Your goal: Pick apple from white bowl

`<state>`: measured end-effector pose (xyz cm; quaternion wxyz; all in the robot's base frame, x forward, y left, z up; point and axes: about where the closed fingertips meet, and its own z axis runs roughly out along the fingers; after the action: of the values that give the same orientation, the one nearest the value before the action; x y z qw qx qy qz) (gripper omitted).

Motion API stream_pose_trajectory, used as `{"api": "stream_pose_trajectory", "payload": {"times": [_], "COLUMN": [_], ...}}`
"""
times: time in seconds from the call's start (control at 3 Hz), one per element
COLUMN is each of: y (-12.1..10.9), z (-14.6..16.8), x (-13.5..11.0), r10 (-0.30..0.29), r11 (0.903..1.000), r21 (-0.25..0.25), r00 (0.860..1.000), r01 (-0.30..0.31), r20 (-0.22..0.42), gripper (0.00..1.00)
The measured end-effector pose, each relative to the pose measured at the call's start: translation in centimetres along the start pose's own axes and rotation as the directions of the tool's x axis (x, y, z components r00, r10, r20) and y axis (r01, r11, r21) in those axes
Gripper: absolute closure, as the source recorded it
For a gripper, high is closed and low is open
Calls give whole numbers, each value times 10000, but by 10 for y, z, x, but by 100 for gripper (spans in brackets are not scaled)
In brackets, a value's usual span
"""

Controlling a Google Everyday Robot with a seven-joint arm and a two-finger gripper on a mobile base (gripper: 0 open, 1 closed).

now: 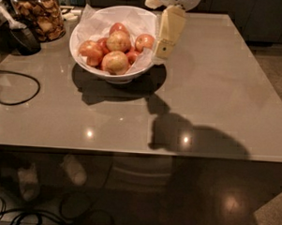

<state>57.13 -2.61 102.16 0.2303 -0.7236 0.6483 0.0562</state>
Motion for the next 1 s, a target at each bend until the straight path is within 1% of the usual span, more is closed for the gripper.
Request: {"api": "stream_pose_trajectory", "payload": {"times": [0.33,0.67,1.0], "y": [-9,-14,-17], "z": [9,18,28], "x": [-10,-14,-16], "r10": [-239,-326,-372], "r11": [9996,9990,9981], "r21": [-161,-313,-491], "r00": [9996,9993,9992], "r01": [241,331,379], "r20": [137,163,143], "gripper": [9,15,18]}}
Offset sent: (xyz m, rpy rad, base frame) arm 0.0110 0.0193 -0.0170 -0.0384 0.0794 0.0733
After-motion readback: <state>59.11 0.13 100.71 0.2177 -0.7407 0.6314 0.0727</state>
